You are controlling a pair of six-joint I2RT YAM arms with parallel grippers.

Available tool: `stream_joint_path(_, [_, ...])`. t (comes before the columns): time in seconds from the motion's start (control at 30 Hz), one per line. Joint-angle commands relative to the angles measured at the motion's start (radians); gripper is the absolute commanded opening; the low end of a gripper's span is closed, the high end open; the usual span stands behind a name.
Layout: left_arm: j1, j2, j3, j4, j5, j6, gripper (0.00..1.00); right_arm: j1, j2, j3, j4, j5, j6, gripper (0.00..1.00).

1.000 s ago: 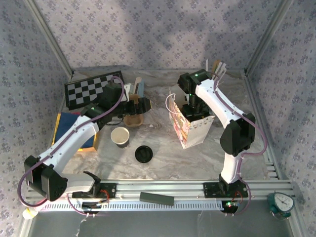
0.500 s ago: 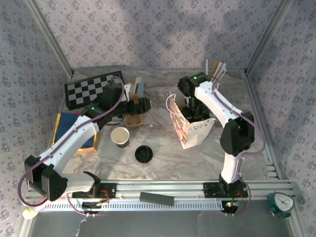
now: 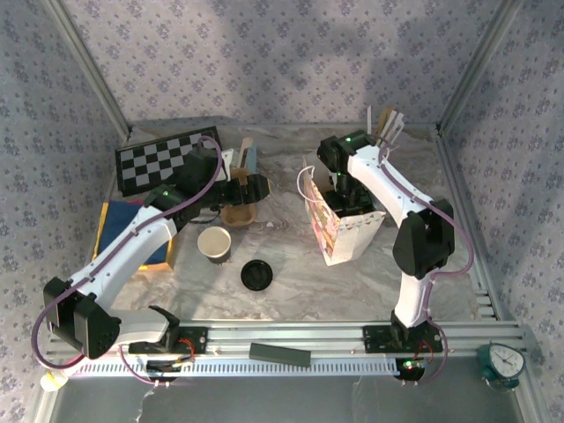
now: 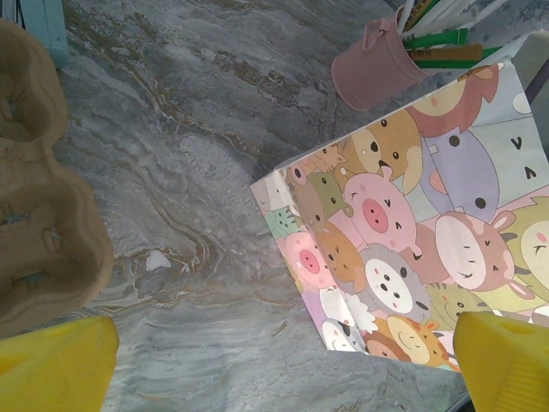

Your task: Pack the takeout coffee

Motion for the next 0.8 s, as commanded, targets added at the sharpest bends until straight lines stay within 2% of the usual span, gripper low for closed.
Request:
stream_joint_path(0.0, [0.005,0.006,0.031,0.019,0.013,-0.005,1.00,-0.006,0.006,-0.017,-0.013,-0.022,-0.013,0.65])
stream_joint_path(0.77, [0.005,0.003,0.033,0.017,0.016,-0.008,1.00,-0.004,0.000,-0.025,-0.006,-0.021,-0.012,0.65])
